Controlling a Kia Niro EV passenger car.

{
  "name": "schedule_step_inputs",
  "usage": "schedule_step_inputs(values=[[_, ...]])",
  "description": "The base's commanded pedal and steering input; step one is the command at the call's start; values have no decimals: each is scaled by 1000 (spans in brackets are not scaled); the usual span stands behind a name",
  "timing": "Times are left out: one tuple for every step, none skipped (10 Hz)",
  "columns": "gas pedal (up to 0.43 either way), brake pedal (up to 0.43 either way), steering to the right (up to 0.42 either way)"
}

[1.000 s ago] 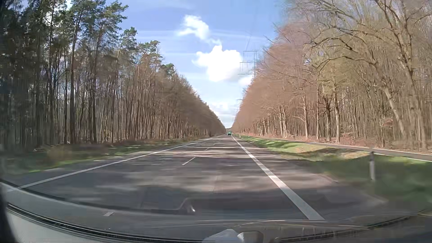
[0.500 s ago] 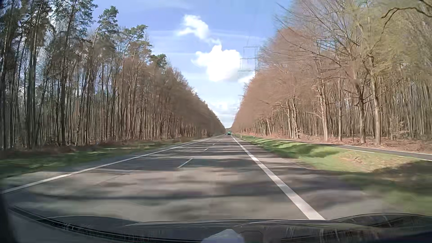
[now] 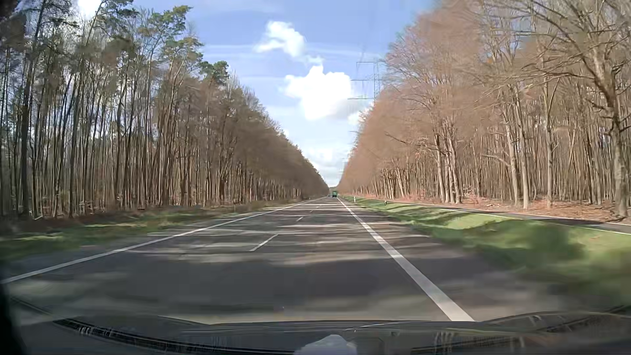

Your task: Follow the waypoints while adhering to traffic rules and regulations

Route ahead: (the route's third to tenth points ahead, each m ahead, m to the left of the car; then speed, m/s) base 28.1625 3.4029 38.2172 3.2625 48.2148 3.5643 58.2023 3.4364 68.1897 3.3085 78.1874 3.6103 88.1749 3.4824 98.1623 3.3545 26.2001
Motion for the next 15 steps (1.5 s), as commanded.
schedule_step_inputs(values=[[350,0,-3],[339,0,-3],[339,0,-3],[339,0,-3],[339,0,-4],[331,0,-3],[331,0,-3],[331,0,-4],[311,0,-4],[311,0,-4],[287,0,-5],[280,0,-5],[260,0,-5],[220,0,-4],[197,0,-4]])
